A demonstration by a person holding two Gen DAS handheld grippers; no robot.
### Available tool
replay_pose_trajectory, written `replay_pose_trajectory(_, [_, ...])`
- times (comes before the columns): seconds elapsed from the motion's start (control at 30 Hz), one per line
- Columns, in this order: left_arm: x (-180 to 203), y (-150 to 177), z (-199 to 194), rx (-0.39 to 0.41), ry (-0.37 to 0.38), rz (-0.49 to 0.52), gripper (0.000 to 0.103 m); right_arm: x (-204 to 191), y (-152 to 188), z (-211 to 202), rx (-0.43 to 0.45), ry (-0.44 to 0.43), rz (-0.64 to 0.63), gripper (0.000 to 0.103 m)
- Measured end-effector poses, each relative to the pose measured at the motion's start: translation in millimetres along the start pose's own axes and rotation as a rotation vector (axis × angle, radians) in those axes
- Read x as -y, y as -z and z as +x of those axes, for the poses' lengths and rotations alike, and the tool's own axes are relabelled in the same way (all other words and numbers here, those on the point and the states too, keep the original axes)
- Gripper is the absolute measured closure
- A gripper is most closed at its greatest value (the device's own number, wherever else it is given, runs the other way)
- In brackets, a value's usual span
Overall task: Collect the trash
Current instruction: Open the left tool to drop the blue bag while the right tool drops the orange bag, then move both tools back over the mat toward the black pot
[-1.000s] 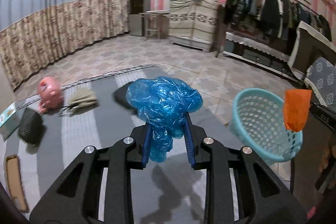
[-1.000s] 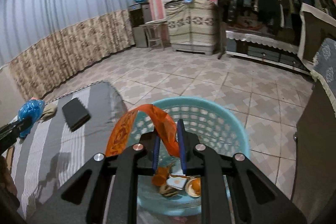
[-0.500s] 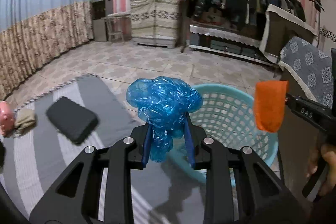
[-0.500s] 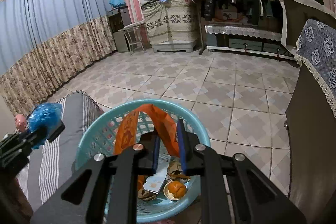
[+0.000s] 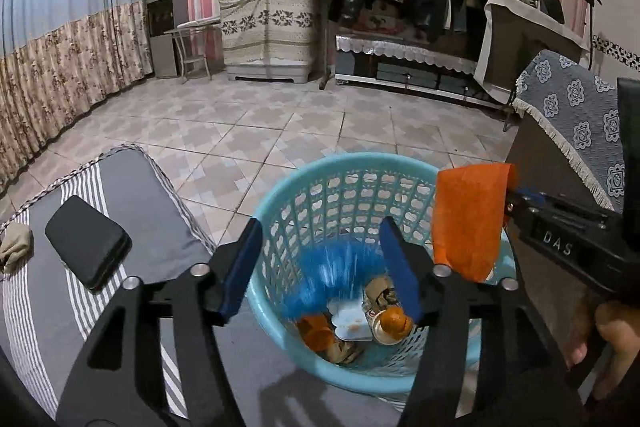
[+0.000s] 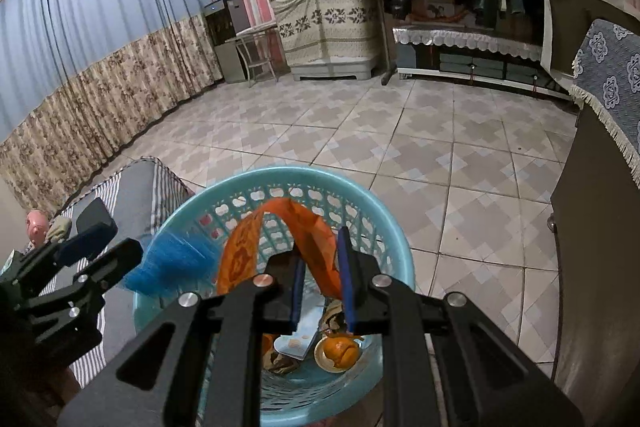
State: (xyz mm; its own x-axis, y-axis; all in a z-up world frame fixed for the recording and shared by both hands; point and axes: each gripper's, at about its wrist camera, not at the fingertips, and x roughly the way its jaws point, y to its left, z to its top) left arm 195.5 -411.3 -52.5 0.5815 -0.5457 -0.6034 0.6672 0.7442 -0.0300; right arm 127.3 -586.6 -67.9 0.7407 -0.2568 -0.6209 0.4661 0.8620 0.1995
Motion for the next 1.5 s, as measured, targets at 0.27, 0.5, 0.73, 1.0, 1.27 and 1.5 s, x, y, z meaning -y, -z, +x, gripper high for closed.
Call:
replay_pose_trajectory(0.27, [-24.9, -2.5, -21.3, 0.044, -0.067, -0.067, 0.016, -8.5, 7.0, 7.2, -0.017, 0.0, -0.022, 0.087])
replay_pose_trajectory(0.5, [-47.8, 2.5, -36.0, 0.076, -0.142, -0.093, 0.009, -20.9, 10.9, 18.0, -0.057, 0.013, -0.048, 0.085])
replay_pose_trajectory(0.73, [-59.8, 8.3, -42.7, 0.073, -0.167, -0.121, 0.007, -25.9, 15.3, 28.5, -0.1, 0.021, -0.058, 0.029])
replay_pose_trajectory(1.0, [-73.3, 14.9, -54.8, 0.08, -0.197, -0.134, 0.006, -28.3, 14.4, 17.9, -0.046, 0.022, -0.048, 0.01])
replay_pose_trajectory(1.27, [-89.1, 24.5, -69.5, 0.085, -0.239, -0.156, 0.006, -32.8, 14.9, 12.2, -0.008, 0.028, -0.062, 0.01])
replay_pose_trajectory(1.5, [-111.5, 39.2, -88.2, 0.085, -0.282, -0.185, 0.006, -42.0, 18.1, 4.2, 0.038, 0.019, -0.09, 0.009])
